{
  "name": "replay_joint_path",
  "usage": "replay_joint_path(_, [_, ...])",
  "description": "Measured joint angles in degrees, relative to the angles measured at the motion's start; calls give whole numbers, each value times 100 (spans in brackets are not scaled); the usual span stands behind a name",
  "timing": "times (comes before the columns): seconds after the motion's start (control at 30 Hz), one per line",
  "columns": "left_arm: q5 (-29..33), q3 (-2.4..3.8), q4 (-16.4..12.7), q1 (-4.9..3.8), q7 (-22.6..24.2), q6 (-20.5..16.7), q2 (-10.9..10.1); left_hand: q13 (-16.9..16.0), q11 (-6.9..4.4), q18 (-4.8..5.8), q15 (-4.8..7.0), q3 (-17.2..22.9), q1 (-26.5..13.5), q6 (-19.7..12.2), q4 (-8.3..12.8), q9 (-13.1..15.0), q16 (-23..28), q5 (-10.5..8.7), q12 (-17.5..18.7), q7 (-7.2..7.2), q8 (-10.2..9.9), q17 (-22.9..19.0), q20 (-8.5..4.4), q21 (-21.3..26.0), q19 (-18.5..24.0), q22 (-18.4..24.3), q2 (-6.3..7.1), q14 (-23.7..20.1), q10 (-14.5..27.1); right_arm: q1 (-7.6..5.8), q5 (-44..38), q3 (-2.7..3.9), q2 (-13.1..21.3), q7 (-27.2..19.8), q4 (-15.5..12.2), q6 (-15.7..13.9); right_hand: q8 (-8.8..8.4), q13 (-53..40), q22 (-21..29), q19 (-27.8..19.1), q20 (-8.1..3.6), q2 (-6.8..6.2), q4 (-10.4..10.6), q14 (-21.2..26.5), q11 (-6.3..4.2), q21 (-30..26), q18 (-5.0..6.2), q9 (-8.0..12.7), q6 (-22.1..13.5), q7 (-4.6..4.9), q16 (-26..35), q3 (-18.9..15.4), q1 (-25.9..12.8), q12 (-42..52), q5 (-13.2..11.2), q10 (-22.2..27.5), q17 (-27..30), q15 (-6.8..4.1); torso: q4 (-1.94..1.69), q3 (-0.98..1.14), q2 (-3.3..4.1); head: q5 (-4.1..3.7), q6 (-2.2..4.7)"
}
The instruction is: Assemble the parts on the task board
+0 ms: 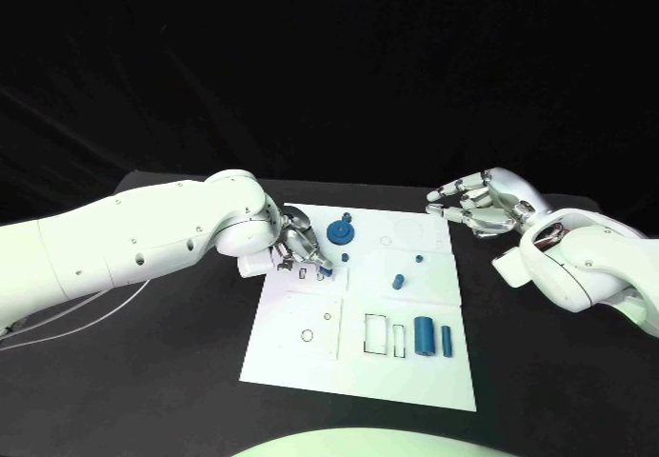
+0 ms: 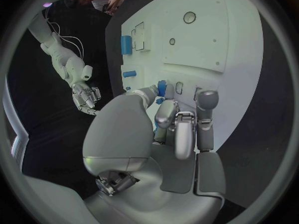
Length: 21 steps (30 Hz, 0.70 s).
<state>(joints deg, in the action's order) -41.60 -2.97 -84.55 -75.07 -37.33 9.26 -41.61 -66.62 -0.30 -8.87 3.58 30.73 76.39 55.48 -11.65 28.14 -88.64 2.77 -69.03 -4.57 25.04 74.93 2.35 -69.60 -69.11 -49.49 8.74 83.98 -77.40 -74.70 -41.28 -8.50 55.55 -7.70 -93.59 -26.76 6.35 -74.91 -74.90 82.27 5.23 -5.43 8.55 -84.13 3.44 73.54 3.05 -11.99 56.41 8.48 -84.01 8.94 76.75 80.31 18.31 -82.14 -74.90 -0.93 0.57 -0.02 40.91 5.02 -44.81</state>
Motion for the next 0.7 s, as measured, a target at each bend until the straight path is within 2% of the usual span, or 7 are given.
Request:
replay_joint_path(0.27, [-197, 0, -323, 106, -55, -478, -218, 18, -28, 0, 1, 145, -158, 1, 142, -1, 0, -1, 0, 1, 124, -1, -21, -29, -22, -13, 52, 1, -29, 1, 0, 0, 2, 5, 22, 8, 0, 0, -5, 0, 0, -1, 0, 0, 0, 0, -1, 0, 0, 0, 0, 0, 1, 0, 0, 0, -5, 0, -7, 5, -7, 21, 8])
replay_joint_path(0.7, [-833, -3, -560, 255, -89, -854, -350, 37, -28, 0, 19, 240, -240, -12, 177, -2, 0, -7, 0, 28, 175, -1, -42, -29, -42, -40, 78, 19, -29, 3, -1, -1, 4, 12, 48, 13, 0, 0, -4, 0, 0, -1, -16, 0, 0, 0, -1, 0, 0, 0, 0, -16, 1, 0, 0, 0, -4, 0, -3, 6, -4, 44, 21])
